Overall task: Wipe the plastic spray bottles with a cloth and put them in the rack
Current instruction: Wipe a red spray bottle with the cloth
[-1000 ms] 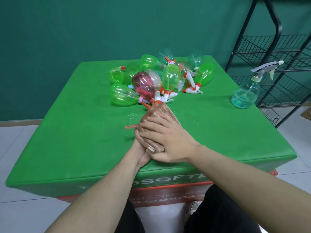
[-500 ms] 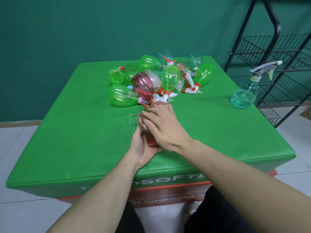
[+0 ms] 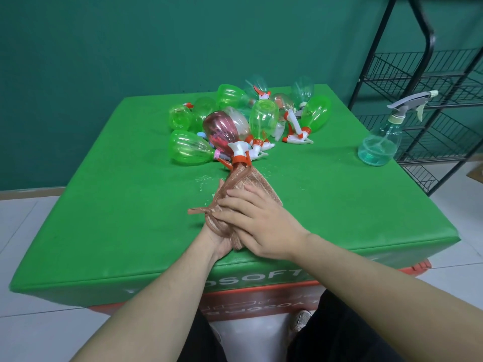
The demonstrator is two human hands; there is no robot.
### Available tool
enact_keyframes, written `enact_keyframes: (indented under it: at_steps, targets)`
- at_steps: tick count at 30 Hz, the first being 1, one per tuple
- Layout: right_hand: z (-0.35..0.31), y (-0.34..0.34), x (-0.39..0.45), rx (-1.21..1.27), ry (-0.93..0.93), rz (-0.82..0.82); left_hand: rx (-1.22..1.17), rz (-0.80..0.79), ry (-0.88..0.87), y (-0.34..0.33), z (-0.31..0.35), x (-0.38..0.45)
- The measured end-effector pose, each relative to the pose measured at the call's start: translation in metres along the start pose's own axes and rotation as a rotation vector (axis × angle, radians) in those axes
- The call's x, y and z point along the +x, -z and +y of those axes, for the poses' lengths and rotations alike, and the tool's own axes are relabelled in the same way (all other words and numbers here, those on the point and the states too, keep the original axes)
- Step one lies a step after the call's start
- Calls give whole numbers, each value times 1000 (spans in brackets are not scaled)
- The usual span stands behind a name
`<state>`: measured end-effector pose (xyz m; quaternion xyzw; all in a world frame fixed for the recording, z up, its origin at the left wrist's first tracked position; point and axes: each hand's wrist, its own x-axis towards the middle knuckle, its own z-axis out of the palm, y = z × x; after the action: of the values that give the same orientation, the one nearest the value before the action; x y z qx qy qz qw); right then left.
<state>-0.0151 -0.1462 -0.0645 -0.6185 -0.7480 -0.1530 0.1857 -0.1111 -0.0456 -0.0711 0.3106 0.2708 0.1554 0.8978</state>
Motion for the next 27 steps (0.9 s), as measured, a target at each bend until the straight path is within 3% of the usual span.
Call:
enact_keyframes:
  at_steps: [8, 14, 20, 27]
  targets:
    - [14, 10, 38, 45, -386, 69, -11, -60, -36, -4, 4, 2]
    - [0, 3, 46, 314, -600, 161, -72, -29, -16, 2, 1, 7]
    - [-12, -3, 32, 198, -520, 103, -135, -19, -39, -1, 2, 2]
    - [-22, -5, 9, 51, -296, 42, -136, 67, -58, 0, 0, 3]
